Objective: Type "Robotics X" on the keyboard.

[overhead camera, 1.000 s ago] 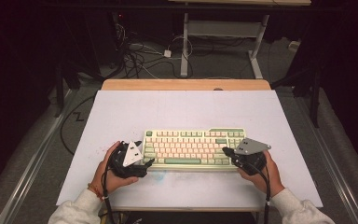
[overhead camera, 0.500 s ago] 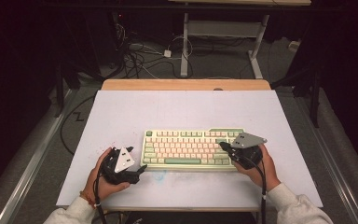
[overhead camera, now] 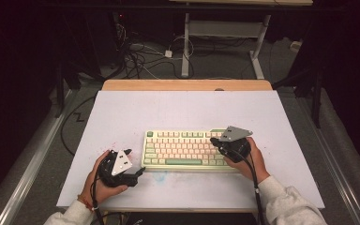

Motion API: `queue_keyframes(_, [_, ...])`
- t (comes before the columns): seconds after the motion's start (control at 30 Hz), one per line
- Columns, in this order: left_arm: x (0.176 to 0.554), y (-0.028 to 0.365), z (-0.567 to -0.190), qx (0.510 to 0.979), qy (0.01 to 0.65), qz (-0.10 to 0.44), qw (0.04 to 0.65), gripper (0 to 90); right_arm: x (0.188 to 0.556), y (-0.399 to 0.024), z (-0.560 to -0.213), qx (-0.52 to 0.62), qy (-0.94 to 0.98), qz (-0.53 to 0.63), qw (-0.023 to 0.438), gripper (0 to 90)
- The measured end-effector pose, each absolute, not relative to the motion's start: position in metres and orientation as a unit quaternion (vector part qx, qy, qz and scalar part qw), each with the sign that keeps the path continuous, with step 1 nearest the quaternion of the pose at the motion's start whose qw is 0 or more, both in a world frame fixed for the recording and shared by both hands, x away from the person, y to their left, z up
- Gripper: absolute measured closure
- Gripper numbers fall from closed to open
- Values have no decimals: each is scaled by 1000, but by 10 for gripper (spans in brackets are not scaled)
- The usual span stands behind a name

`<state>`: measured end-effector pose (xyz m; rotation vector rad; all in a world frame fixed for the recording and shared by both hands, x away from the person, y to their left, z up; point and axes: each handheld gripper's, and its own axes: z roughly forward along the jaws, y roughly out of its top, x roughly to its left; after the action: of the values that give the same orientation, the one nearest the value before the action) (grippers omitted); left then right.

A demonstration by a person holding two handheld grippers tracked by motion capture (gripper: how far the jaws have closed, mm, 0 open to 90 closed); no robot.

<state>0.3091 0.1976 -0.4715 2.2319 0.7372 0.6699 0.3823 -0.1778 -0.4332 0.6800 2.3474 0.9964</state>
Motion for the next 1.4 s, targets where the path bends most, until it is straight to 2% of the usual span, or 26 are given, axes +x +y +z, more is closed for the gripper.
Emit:
queue_keyframes(0.67, [310,193,-476,869,275,245,332,196,394,-141,-450,236,882,341,223,900])
queue_keyframes(1.1, [310,192,-477,871,272,242,330,197,397,-138,-455,241,889,322,218,900])
queue_keyframes(1.4, [310,192,-477,872,273,241,329,198,391,-149,-443,244,869,363,231,889])
